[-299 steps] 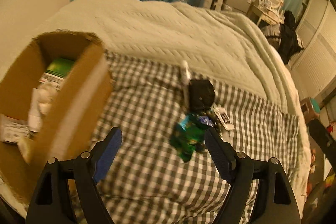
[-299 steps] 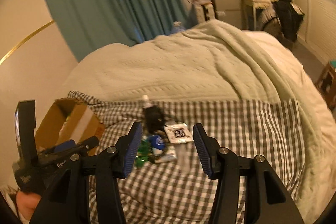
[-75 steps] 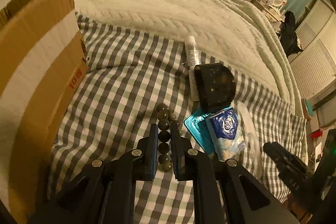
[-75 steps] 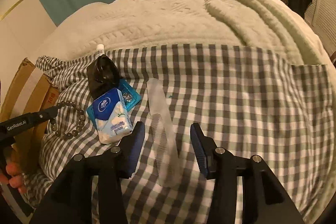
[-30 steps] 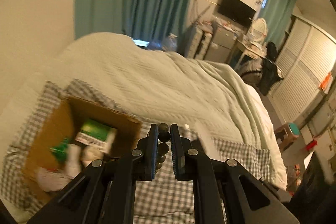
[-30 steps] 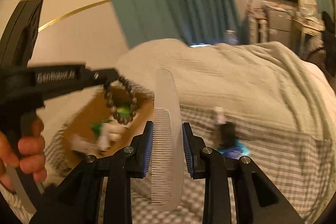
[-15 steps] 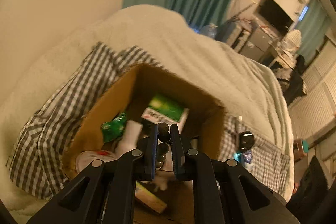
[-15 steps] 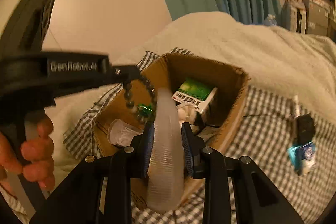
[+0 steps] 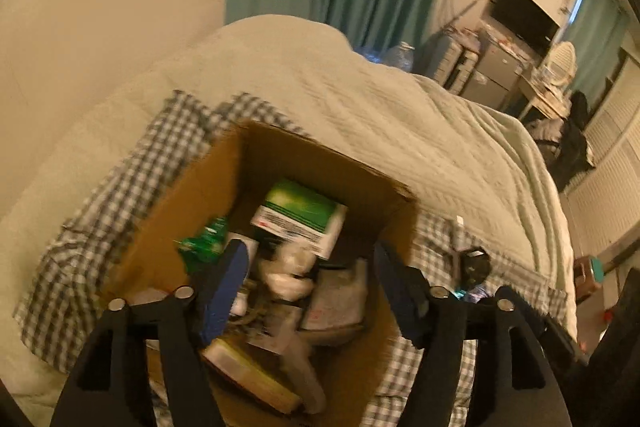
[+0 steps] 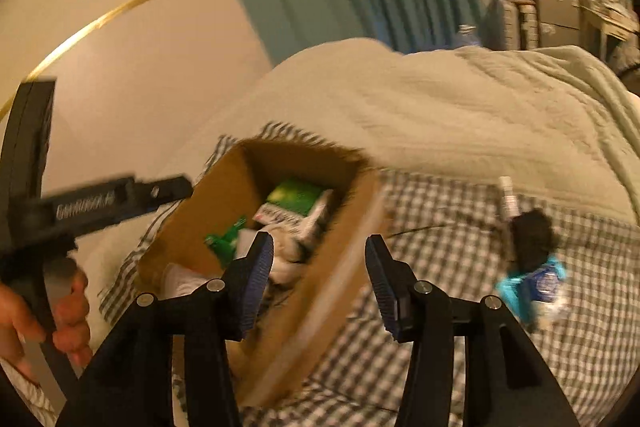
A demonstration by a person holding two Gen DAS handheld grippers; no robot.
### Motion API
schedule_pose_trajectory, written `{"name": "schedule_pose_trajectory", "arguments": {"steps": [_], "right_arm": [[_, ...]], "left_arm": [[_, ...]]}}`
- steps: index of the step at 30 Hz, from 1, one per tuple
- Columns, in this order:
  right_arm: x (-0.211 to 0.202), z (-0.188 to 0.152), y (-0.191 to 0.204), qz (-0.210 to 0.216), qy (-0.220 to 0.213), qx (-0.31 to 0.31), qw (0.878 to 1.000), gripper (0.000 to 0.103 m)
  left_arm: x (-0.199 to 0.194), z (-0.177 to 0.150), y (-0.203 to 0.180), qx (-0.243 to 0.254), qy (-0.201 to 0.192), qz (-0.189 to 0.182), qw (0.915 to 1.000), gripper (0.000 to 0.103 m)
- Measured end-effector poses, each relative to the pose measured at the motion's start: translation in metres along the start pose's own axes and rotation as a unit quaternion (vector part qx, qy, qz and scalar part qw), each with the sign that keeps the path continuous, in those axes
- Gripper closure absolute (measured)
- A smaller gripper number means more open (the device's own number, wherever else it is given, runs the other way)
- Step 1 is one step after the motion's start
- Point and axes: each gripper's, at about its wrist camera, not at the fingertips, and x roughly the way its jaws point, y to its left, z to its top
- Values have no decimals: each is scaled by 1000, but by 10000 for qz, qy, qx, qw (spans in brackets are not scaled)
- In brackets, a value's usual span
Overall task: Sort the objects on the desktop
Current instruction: 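Carry the bracelet and comb into the cardboard box and release them, then grasp the black case with the left tool while the right tool grasps the blue tissue pack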
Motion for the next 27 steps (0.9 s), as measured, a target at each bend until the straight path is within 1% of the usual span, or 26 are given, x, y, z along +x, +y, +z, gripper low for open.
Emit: {"name": "schedule_pose_trajectory", "arguments": {"steps": [3,5,8,10,14,15,17,19,22,27], "right_arm": [[-26,4,-27,-225,-177,165,9995,55],[-43,4,-44,-368,-273,226,9987,53],[-69,3,-73,-585,-430,368,9967,50],[-82,0,-92,-724,-496,460,9951,50],[-100,-8,-137,-1066,-538,628,9909,50],[-103,-10,-146,-1163,-529,649,9897,50],[-105,-16,-164,-1463,-420,540,9869,49],[-103,-22,-178,-1622,-298,434,9854,49],[-95,-34,-202,-1584,-191,499,9859,49],[-71,-53,-227,-1521,24,574,9867,46]], "left_arm": [[0,-12,-30,173,-38,-103,9998,31],[2,-20,-52,294,-84,-125,9995,30],[12,-35,-84,542,51,-220,9983,28],[19,-44,-104,668,116,-217,9975,28],[32,-58,-135,726,205,-305,9967,28],[39,-63,-145,726,233,-344,9965,26],[47,-71,-155,753,249,-351,9962,24],[61,-78,-170,832,298,-315,9956,23],[83,-87,-185,906,447,-240,9946,23],[120,-96,-210,940,669,-214,9931,23]]}}
